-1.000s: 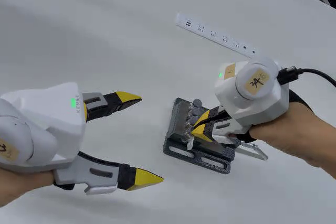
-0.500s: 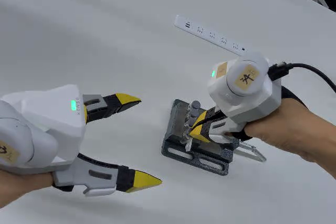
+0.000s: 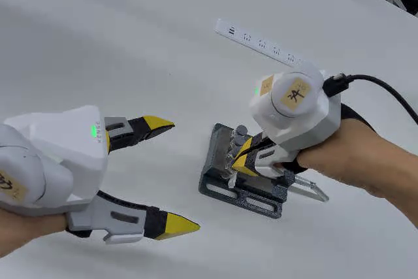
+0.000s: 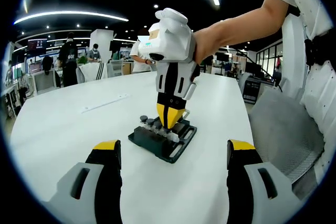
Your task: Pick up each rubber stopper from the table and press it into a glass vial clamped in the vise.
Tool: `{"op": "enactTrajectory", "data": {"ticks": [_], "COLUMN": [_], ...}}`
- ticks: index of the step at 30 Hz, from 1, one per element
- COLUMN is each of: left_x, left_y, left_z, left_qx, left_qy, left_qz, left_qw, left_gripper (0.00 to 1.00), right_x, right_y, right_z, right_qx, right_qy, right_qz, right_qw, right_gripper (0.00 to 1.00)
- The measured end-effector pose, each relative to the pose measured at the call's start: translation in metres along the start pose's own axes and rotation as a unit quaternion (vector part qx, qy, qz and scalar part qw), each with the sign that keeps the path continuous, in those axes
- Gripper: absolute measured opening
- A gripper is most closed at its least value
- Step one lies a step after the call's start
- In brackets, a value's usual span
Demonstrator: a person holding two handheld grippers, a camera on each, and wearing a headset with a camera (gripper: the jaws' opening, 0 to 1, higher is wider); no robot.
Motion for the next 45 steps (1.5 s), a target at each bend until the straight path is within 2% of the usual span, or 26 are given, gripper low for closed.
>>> {"op": "enactTrajectory", "data": {"ticks": [23, 28, 32, 34, 41, 45], "left_x": [-0.002, -0.003, -0.004, -0.005, -0.007, -0.008], "left_y": [0.000, 0.000, 0.000, -0.001, -0.004, -0.006], "left_z": [0.007, 0.006, 0.003, 0.002, 0.002, 0.001], "left_qx": [0.009, 0.009, 0.006, 0.005, 0.006, 0.005], "left_qy": [0.003, 0.009, 0.013, 0.015, 0.023, 0.026], "left_qz": [0.005, 0.008, 0.011, 0.010, 0.014, 0.015], "left_qw": [0.9999, 0.9999, 0.9998, 0.9998, 0.9996, 0.9995], "left_gripper": [0.83, 0.83, 0.83, 0.84, 0.84, 0.84], "right_x": [-0.003, 0.000, 0.004, 0.006, 0.007, 0.010], "right_y": [0.002, 0.000, 0.002, 0.002, 0.004, 0.004], "right_z": [0.000, 0.000, -0.001, -0.001, -0.002, -0.002], "right_qx": [0.000, 0.000, 0.011, 0.017, 0.024, 0.024], "right_qy": [0.011, 0.000, -0.016, -0.024, -0.033, -0.039], "right_qz": [0.000, 0.012, 0.015, 0.033, 0.025, 0.033], "right_qw": [0.9999, 0.9999, 0.9997, 0.9990, 0.9988, 0.9984], "right_gripper": [0.00, 0.00, 0.00, 0.00, 0.00, 0.00]}}
Point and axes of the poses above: the centre of the closed fingertips' face, and the gripper's own axes: z roughly forward along the fingers, y roughly to its left, x roughly out of its underside, the point moved 10 cm from there along -z, roughly backward along the fingers, and after that the axes turned 12 degrees about x, right-handed, at the moved point
